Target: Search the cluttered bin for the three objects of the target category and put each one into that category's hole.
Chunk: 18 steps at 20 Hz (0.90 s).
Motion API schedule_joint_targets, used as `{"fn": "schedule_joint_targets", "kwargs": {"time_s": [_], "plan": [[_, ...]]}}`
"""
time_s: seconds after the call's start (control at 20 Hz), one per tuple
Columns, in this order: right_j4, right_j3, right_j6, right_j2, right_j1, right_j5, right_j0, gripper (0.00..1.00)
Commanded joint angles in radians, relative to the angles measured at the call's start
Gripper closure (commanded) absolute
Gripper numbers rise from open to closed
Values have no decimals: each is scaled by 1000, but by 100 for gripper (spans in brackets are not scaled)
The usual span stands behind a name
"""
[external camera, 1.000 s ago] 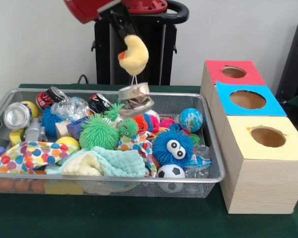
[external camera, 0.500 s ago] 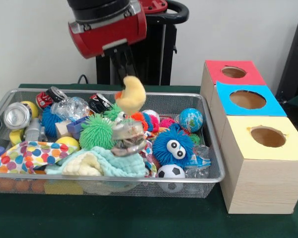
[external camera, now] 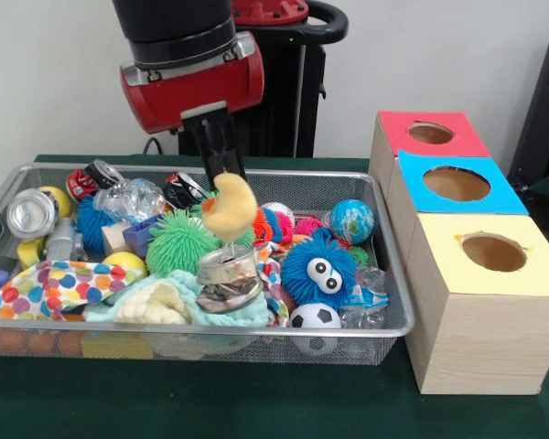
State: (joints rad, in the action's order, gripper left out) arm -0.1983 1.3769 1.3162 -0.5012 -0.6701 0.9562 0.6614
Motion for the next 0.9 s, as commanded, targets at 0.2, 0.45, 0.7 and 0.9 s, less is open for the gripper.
{"fn": "schedule_joint_targets", "kwargs": {"time_s": [0.2,0.45,0.7,0.9], "plan": [[-17,-26,90,53,35,-12,-11,100],[-3,-43,72,56,41,68,-14,100],[24,-46,58,44,45,119,-8,100],[85,-25,53,21,25,203,14,100]]}}
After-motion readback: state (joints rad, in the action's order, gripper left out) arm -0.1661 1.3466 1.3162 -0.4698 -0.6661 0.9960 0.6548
